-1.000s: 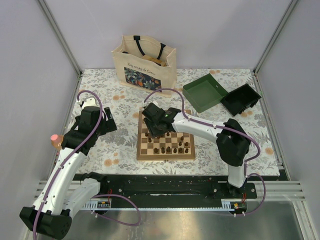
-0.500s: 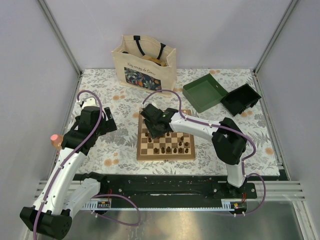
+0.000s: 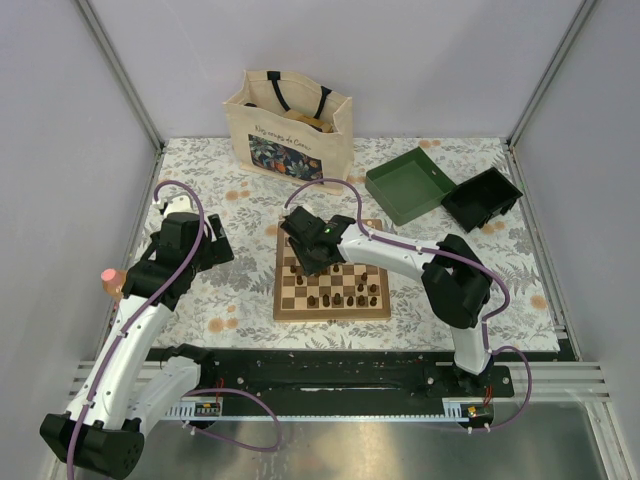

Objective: Set up the chess pieces on the board

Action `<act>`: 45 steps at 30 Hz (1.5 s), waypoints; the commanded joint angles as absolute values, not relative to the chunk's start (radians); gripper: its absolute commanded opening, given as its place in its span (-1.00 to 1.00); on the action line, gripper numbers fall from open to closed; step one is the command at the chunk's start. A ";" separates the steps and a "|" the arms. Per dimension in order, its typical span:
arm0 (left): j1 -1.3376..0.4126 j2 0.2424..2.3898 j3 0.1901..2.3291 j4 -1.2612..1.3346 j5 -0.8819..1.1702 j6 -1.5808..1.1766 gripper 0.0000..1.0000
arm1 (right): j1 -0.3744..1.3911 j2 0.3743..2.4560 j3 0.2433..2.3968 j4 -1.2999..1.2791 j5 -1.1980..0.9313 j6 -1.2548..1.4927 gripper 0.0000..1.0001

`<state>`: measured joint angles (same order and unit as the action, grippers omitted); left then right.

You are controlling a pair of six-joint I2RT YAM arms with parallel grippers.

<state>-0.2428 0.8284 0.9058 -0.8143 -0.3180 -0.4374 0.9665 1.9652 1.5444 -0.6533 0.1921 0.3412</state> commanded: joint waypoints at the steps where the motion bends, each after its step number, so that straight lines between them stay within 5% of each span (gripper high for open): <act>1: -0.236 0.824 0.900 -0.778 -0.310 -0.428 0.98 | 0.957 1.968 1.582 -0.657 0.207 0.325 -0.17; 24: -0.236 0.828 0.900 -0.778 -0.307 -0.428 0.98 | 0.957 1.982 1.571 -0.660 0.195 0.318 -0.17; 45: -0.236 0.830 0.902 -0.776 -0.305 -0.428 0.98 | 0.957 1.951 1.572 -0.675 0.199 0.310 -0.47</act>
<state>-0.2417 0.8288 0.9058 -0.8143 -0.3164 -0.4374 0.9657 1.9812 1.5444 -0.6590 0.1917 0.3241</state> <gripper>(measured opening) 0.988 0.304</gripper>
